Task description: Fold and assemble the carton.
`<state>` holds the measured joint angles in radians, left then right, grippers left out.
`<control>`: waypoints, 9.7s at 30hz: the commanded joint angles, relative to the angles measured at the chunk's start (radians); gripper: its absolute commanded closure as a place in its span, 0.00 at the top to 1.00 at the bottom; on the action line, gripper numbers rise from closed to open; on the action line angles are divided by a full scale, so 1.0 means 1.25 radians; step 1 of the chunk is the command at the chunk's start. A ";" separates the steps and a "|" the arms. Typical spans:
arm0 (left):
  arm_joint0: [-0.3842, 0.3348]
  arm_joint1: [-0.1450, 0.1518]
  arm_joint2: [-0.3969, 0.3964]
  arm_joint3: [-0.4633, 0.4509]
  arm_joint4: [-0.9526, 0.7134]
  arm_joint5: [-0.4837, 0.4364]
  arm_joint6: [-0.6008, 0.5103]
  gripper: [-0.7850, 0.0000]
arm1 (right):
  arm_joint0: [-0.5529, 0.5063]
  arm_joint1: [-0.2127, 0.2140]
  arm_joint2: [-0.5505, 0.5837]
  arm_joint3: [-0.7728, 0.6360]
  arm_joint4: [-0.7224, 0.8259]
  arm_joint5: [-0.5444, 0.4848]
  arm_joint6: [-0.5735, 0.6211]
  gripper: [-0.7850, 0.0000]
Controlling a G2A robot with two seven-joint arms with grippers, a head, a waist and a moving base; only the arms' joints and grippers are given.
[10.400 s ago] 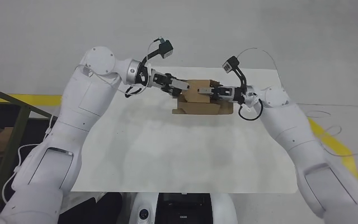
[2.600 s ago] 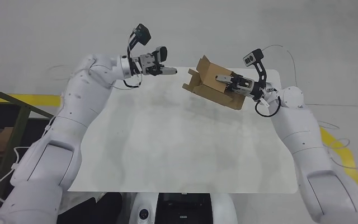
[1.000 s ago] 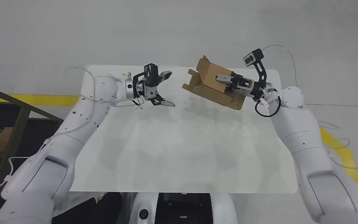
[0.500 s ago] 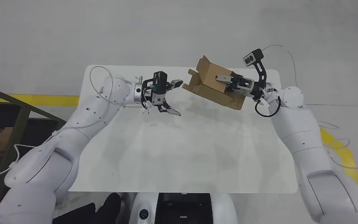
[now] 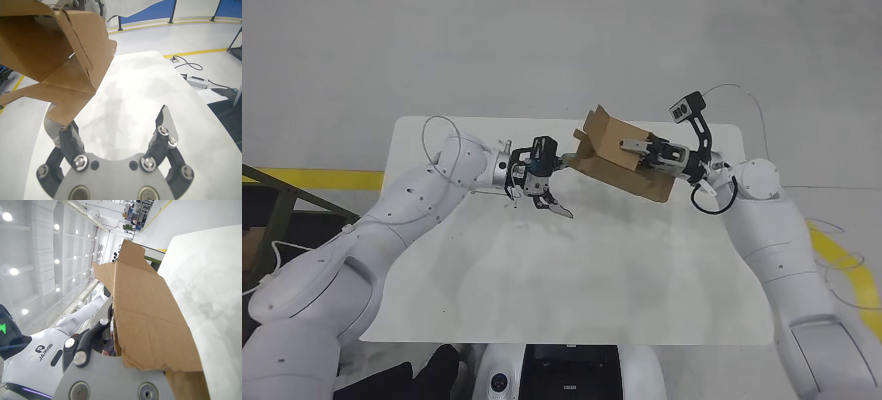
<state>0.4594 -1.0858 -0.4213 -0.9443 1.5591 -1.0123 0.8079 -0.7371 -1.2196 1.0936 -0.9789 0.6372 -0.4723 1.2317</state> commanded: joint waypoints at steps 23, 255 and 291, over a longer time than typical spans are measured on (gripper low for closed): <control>-0.049 0.045 0.067 -0.076 -0.065 0.000 0.000 1.00 | 0.006 -0.007 -0.023 -0.013 -0.036 0.005 0.019 0.00; -0.030 0.070 -0.040 -0.082 -0.755 0.000 -0.580 1.00 | 0.025 0.011 -0.119 -0.054 -0.005 -0.013 0.080 0.00; -0.062 0.034 0.011 -0.033 -0.744 0.000 -0.569 1.00 | 0.020 0.019 -0.127 -0.075 0.008 -0.009 0.084 0.00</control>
<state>0.3819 -1.0427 -0.4090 -0.9871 0.6287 -1.0123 0.0979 -0.7127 -1.1960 0.9348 -1.0722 0.6467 -0.4838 1.3363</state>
